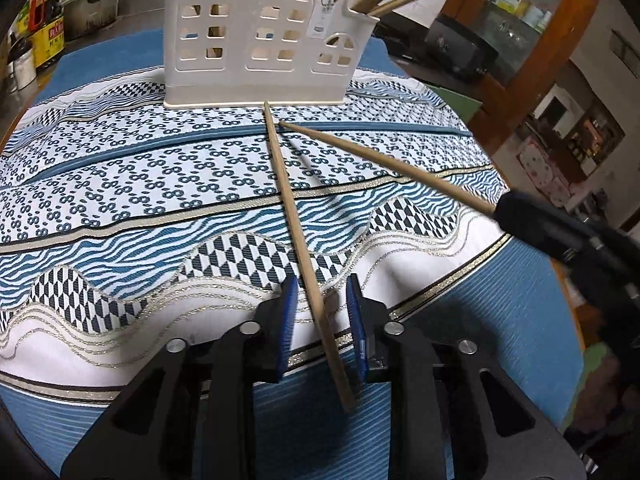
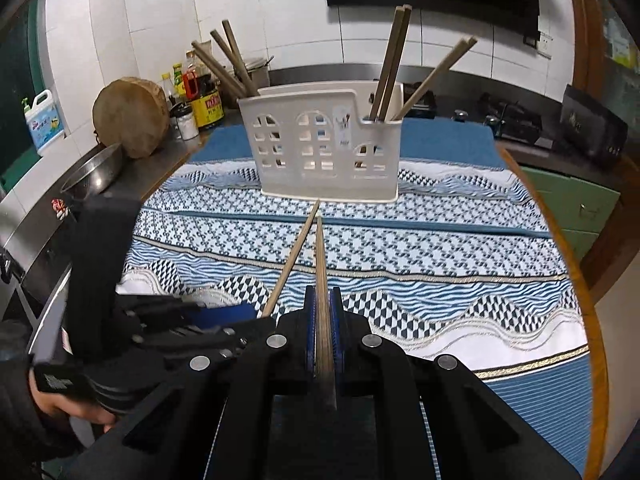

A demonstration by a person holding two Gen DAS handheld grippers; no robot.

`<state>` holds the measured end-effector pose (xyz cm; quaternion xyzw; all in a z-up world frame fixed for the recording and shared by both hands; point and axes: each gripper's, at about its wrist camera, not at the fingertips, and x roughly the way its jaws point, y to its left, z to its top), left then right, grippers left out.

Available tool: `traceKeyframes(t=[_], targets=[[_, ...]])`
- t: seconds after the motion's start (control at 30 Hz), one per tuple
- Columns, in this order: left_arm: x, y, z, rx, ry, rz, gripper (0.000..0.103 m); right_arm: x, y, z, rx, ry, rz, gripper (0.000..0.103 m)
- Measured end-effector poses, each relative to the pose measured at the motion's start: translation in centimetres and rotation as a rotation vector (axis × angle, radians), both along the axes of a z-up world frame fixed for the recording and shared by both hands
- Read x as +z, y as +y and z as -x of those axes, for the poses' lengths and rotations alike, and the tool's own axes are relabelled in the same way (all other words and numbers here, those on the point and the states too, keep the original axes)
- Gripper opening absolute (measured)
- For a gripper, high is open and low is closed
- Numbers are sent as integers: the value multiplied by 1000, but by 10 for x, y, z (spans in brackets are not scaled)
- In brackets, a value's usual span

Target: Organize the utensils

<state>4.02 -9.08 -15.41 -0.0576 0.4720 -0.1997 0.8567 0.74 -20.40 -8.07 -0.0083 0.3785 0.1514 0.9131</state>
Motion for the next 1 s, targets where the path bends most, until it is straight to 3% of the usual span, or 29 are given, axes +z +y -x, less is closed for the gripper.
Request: traceKeyframes(t=[0.17, 0.37, 0.6, 0.8, 1.0], targets=[[-2, -14, -1, 17, -8, -114, 9, 4, -1, -1, -4, -9, -4, 7], [0, -16, -6, 28, 5, -124, 9, 12, -3, 0, -6, -32, -8, 7], [1, -5, -15, 27, 22, -97, 8, 24, -6, 0, -7, -59, -13, 7], [27, 10, -11, 31, -48, -49, 6, 46, -10, -4, -4, -106, -16, 7], [70, 29, -12, 51, -150, 19, 6, 76, -18, -18, 1, -156, -49, 7]])
